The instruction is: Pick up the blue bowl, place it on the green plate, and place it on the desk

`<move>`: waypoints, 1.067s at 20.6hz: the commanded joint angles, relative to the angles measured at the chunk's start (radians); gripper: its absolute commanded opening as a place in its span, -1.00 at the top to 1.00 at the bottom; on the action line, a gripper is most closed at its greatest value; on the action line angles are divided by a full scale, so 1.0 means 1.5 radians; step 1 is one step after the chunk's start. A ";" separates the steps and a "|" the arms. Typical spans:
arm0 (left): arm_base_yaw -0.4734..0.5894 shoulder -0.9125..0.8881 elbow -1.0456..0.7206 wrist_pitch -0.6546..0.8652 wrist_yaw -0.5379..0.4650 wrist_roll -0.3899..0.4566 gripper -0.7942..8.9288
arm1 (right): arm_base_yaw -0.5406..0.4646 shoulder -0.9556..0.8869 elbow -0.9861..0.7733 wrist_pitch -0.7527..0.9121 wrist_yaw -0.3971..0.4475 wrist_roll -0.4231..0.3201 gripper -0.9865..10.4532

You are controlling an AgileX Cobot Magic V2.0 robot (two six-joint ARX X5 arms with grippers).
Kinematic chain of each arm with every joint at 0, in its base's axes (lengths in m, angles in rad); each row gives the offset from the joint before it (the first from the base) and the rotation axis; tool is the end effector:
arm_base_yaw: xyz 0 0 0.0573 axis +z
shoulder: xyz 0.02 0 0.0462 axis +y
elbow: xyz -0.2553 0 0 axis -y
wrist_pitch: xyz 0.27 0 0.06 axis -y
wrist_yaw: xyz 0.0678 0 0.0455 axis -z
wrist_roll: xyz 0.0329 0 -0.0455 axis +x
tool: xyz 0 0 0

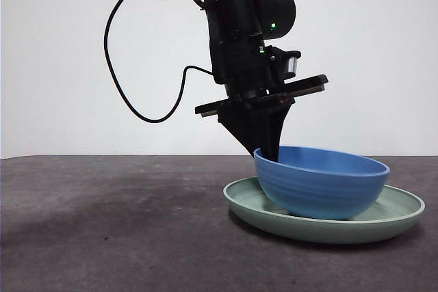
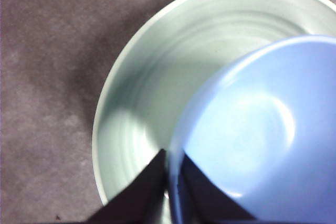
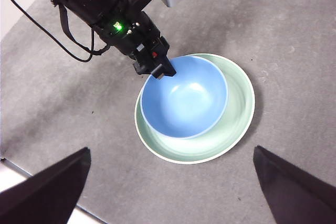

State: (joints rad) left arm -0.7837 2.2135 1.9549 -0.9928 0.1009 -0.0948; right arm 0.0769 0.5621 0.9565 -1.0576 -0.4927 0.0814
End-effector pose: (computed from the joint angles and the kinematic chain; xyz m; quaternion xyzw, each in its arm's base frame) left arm 0.3383 -0.3419 0.2014 0.1612 0.5677 -0.3204 0.7410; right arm 0.1050 0.0237 0.3391 0.1041 0.3291 0.2525 0.9039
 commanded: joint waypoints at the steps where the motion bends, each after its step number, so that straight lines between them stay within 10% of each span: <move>1: -0.006 0.021 0.021 0.001 -0.003 0.005 0.27 | 0.000 0.002 0.013 0.006 0.002 -0.007 -0.04; 4: -0.004 0.021 0.026 -0.007 -0.003 0.005 -0.20 | 0.000 0.002 0.013 0.006 0.002 -0.008 -0.04; 22: 0.040 -0.300 0.178 -0.292 -0.003 0.071 -0.44 | 0.000 0.002 0.013 0.006 -0.004 -0.009 -0.04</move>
State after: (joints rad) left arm -0.7193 1.7554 2.1948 -1.4109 0.1013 -0.0048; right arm 0.0769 0.5621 0.9565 -1.0576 -0.4953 0.0807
